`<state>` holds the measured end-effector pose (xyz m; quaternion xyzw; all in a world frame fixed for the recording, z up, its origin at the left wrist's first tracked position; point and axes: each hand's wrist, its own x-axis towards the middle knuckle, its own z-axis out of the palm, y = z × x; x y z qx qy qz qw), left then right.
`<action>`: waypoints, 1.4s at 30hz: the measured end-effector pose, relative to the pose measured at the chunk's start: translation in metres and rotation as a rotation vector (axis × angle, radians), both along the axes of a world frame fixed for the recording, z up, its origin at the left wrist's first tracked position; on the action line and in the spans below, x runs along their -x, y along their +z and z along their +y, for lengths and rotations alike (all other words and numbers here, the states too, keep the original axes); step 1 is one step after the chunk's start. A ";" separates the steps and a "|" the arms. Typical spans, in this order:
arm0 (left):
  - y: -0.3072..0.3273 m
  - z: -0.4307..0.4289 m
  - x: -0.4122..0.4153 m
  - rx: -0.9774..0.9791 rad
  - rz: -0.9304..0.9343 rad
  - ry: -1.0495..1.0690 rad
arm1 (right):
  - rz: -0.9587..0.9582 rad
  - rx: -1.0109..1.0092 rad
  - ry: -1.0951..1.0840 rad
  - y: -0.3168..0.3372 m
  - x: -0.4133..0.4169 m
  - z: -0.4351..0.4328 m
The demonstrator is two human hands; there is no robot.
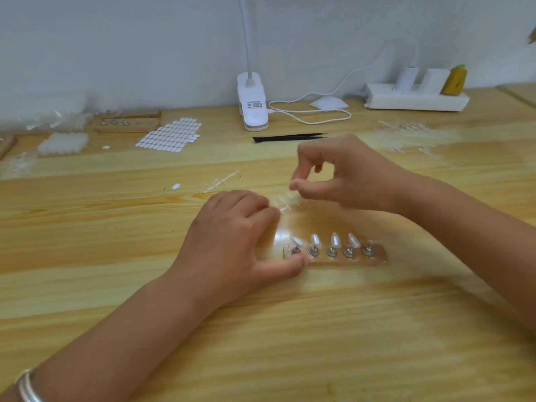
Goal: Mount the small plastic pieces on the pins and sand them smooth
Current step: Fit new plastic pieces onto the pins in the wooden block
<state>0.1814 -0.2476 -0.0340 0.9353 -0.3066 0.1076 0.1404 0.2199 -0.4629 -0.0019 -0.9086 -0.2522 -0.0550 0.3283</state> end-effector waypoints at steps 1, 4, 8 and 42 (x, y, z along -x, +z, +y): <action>-0.001 0.000 0.000 -0.002 -0.004 -0.007 | -0.015 0.001 -0.015 0.003 0.005 -0.007; -0.002 0.000 -0.001 0.000 -0.013 -0.020 | -0.009 -0.007 -0.057 0.007 0.023 -0.031; -0.002 0.000 0.000 -0.023 -0.033 -0.024 | 0.023 -0.089 -0.097 0.007 0.052 -0.056; 0.002 0.001 -0.001 -0.057 0.094 -0.061 | -0.404 0.065 -0.117 -0.030 0.097 -0.051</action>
